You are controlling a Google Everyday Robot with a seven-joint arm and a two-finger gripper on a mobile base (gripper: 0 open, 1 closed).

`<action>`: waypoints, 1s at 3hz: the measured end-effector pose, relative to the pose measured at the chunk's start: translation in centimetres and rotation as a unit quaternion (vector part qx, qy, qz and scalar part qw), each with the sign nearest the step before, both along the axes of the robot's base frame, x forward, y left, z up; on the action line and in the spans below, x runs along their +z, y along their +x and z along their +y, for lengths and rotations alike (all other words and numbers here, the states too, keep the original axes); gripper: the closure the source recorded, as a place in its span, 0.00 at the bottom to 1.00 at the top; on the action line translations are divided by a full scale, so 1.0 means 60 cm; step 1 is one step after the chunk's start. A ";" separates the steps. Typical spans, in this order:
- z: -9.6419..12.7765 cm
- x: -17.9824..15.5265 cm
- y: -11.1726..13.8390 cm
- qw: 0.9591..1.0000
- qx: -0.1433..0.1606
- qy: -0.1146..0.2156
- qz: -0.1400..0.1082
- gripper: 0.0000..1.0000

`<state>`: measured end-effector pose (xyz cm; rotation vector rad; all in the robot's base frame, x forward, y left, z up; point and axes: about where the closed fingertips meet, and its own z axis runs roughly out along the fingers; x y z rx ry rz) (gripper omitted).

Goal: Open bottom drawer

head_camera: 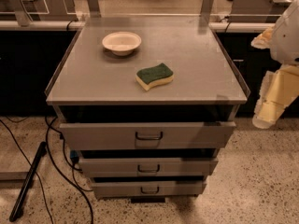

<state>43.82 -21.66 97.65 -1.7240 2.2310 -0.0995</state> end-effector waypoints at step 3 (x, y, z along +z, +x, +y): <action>0.000 -0.012 -0.006 1.000 -0.004 0.010 -0.003 0.32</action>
Offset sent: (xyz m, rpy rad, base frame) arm -0.0008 0.0000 -0.0021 0.0023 0.0018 -0.0003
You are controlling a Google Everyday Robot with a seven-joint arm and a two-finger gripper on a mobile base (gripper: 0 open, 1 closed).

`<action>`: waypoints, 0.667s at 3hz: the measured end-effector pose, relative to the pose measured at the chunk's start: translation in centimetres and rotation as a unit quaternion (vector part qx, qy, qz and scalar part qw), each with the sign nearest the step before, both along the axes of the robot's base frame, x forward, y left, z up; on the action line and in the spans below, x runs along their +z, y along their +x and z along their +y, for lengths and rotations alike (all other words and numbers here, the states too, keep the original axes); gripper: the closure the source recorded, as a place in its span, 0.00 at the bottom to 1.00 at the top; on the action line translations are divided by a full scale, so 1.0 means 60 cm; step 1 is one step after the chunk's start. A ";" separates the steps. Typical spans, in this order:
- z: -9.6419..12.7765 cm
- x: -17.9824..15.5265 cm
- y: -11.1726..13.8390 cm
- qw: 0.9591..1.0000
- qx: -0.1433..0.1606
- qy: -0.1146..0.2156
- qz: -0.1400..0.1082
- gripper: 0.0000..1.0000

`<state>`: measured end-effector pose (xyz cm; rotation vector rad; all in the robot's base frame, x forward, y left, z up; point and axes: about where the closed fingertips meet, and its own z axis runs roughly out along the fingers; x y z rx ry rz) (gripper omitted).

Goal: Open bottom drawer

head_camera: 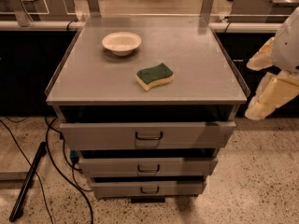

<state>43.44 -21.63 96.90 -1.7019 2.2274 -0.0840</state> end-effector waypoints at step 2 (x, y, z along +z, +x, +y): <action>0.000 -0.121 -0.039 0.998 -0.033 0.047 0.000 0.79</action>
Offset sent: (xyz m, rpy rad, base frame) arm -0.0386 -0.0043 -0.1419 0.1655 0.0259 -0.1285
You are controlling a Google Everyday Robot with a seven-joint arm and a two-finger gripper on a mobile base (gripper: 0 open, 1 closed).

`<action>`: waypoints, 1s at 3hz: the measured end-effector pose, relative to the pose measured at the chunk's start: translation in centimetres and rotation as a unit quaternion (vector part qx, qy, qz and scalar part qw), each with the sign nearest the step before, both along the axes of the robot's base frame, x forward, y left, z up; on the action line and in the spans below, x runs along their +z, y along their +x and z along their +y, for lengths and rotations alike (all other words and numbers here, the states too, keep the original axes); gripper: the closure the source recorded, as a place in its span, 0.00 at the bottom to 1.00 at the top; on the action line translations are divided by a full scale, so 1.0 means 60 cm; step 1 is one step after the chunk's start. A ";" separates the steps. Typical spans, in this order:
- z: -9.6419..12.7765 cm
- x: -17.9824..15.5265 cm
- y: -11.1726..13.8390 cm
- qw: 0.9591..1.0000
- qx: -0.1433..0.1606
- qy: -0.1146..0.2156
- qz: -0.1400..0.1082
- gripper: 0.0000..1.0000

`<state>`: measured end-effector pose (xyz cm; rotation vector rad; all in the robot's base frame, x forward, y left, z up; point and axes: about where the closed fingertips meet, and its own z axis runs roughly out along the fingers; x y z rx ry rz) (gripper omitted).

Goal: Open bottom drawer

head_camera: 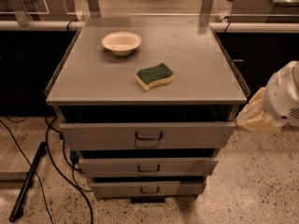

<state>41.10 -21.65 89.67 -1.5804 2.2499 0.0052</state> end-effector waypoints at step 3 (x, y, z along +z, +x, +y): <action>0.008 -0.223 -0.055 0.999 0.003 0.014 0.033 1.00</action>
Offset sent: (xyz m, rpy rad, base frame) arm -0.0120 0.0057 -0.0511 0.0591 0.0254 -0.0287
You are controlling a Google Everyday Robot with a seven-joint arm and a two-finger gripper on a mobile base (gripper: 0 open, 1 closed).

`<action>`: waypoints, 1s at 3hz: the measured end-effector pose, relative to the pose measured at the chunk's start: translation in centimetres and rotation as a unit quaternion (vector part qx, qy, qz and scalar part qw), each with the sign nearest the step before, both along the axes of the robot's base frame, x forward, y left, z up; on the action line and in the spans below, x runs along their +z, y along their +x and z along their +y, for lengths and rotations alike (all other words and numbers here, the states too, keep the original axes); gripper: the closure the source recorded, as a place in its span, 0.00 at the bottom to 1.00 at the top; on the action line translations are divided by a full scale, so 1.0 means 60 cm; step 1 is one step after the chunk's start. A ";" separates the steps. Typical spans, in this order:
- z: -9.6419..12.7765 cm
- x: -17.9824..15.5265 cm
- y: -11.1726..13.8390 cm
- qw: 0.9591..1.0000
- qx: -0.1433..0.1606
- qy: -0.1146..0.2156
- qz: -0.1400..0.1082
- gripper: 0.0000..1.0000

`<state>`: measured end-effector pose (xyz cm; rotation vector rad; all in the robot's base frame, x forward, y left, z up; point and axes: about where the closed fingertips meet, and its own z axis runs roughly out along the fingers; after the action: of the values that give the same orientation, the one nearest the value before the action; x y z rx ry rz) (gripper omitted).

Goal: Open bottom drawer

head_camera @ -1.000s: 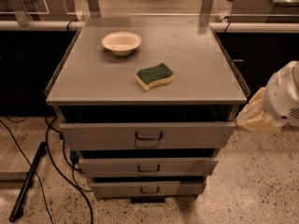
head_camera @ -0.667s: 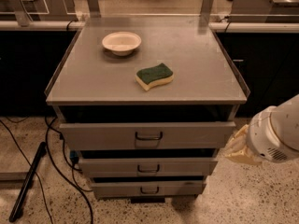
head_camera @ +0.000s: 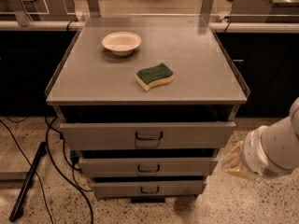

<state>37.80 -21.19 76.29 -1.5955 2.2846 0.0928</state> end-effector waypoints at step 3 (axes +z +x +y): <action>-0.019 -0.255 -0.049 0.998 0.027 0.062 0.018 1.00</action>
Offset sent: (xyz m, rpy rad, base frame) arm -0.0463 -0.0178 -0.2280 0.1982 0.0645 0.0603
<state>34.84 -22.34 60.96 -1.6031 2.2170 0.2738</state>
